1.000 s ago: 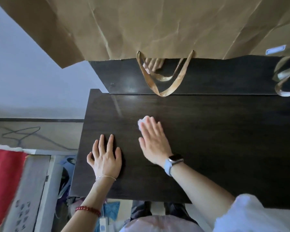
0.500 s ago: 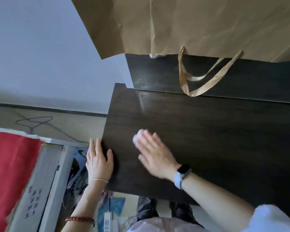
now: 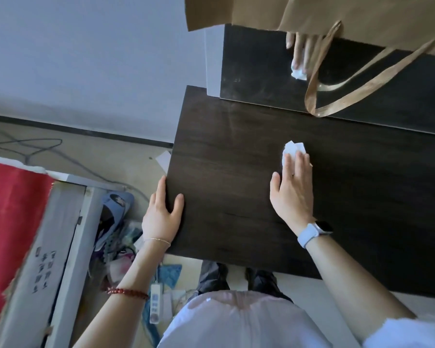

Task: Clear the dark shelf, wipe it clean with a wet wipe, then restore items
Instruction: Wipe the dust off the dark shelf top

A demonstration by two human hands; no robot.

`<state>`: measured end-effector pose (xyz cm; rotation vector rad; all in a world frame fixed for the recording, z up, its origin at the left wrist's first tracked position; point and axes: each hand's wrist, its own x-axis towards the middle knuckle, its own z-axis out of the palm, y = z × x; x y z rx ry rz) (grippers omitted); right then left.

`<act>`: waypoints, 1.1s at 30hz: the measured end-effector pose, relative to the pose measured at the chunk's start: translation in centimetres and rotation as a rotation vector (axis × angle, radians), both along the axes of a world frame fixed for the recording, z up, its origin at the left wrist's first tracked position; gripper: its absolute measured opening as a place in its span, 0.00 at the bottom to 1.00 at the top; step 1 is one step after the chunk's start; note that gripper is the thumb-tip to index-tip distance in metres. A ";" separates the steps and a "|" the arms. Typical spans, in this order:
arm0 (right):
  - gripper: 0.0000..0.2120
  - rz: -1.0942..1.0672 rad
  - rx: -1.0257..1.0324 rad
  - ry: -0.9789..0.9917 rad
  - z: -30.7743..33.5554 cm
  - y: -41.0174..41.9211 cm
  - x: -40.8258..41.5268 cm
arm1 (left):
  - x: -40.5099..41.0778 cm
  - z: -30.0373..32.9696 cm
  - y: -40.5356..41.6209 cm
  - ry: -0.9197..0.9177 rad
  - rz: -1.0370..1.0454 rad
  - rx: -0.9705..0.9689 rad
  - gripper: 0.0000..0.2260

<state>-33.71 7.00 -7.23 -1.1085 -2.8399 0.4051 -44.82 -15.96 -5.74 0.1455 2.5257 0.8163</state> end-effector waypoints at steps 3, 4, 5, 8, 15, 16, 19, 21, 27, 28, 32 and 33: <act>0.27 -0.036 -0.019 -0.067 -0.1 1.1 -1.3 | -0.6 -0.3 -0.4 -0.048 0.006 0.093 0.26; 0.27 -0.060 -0.017 -0.065 -0.1 1.8 -2.3 | -0.8 -0.4 -0.4 -0.055 0.002 0.110 0.26; 0.26 -0.083 -0.016 -0.063 0.0 2.5 -3.5 | -0.9 -0.4 -0.5 -0.059 0.000 0.119 0.26; 0.26 -0.144 -0.036 -0.047 0.2 3.6 -8.0 | -0.9 -0.6 -0.5 -0.066 -0.007 0.125 0.26; 0.23 0.065 -0.017 0.064 0.1 -1.1 -15.0 | -0.9 -0.7 -0.7 -0.057 0.002 0.152 0.26; 0.23 0.136 -0.014 0.089 0.0 -2.0 -16.0 | -0.9 -0.7 -0.7 -0.052 0.000 0.157 0.26; 0.22 0.247 -0.030 0.119 0.0 -4.1 -19.1 | -1.0 -0.8 -0.8 -0.064 -0.003 0.174 0.26; 0.23 0.353 0.003 0.084 -0.5 -4.7 -20.3 | -0.9 -0.9 -0.9 -0.069 -0.004 0.186 0.26; 0.21 0.544 0.010 0.017 0.0 -3.9 -21.3 | -1.6 -1.5 -2.3 -0.319 0.183 0.492 0.20; 0.21 0.575 -0.008 0.029 0.1 -4.6 -20.7 | -1.8 -1.6 -2.7 -0.387 0.270 0.560 0.20; 0.23 0.787 -0.050 0.065 0.1 -9.8 -14.8 | -2.4 -1.3 -5.1 -0.438 0.491 0.600 0.20; 0.24 0.828 -0.079 0.065 0.2 -11.4 -12.7 | -2.5 -1.2 -5.8 -0.423 0.514 0.595 0.20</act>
